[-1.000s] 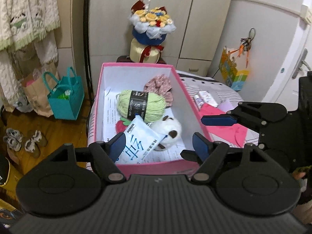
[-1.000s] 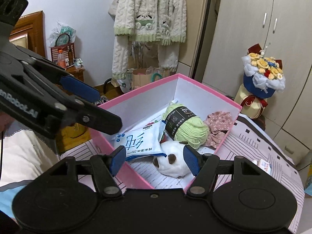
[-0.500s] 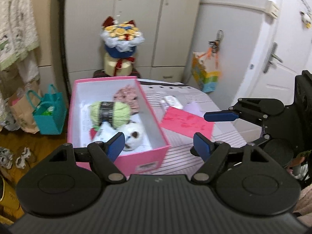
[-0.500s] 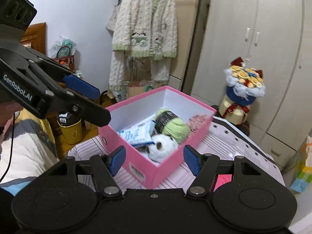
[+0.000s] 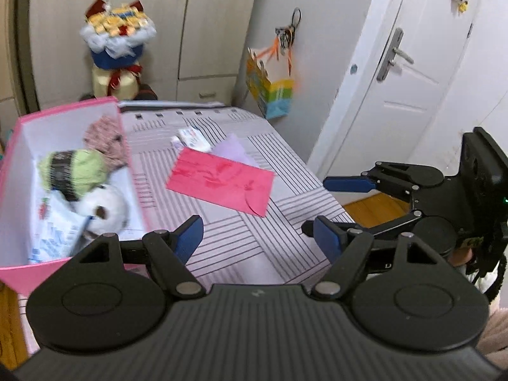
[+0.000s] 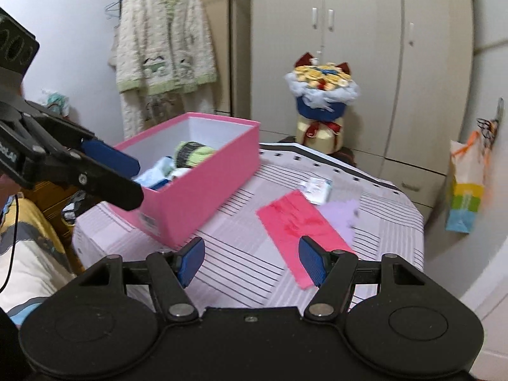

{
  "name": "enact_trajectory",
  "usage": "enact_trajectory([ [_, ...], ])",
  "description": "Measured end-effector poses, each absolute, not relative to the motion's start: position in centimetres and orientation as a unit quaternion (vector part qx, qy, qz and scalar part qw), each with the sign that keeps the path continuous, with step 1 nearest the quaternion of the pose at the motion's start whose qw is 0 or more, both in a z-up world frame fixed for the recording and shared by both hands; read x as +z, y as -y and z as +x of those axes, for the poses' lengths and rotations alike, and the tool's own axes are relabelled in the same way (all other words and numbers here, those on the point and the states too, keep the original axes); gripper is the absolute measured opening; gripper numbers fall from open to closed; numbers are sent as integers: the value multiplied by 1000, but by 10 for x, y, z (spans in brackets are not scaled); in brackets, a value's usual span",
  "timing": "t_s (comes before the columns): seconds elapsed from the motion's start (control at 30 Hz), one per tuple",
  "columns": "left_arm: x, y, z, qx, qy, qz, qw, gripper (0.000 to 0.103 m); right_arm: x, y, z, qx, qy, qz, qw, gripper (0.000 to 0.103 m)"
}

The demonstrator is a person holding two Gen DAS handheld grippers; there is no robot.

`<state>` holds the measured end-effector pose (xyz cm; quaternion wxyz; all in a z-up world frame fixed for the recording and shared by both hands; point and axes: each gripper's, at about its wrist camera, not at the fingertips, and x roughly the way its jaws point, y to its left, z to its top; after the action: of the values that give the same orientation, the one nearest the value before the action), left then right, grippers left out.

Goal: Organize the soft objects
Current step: 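Reach the right tool to the red envelope and pinch its edge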

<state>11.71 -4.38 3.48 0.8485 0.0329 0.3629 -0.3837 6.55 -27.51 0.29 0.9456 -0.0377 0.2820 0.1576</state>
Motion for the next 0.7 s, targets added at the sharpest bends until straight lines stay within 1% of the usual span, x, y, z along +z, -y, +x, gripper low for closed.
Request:
enact_trajectory([
  [0.33, -18, 98, 161, -350, -406, -12, 844, 68, -40, 334, 113, 144, -292, 1, 946, 70],
  [0.57, -63, 114, 203, -295, -428, -74, 851, 60, -67, 364, 163, 150, -307, 19, 940, 70],
  [0.7, -86, 121, 220, -265, -433, -95, 856, 58, -85, 373, 192, 163, -325, 39, 931, 70],
])
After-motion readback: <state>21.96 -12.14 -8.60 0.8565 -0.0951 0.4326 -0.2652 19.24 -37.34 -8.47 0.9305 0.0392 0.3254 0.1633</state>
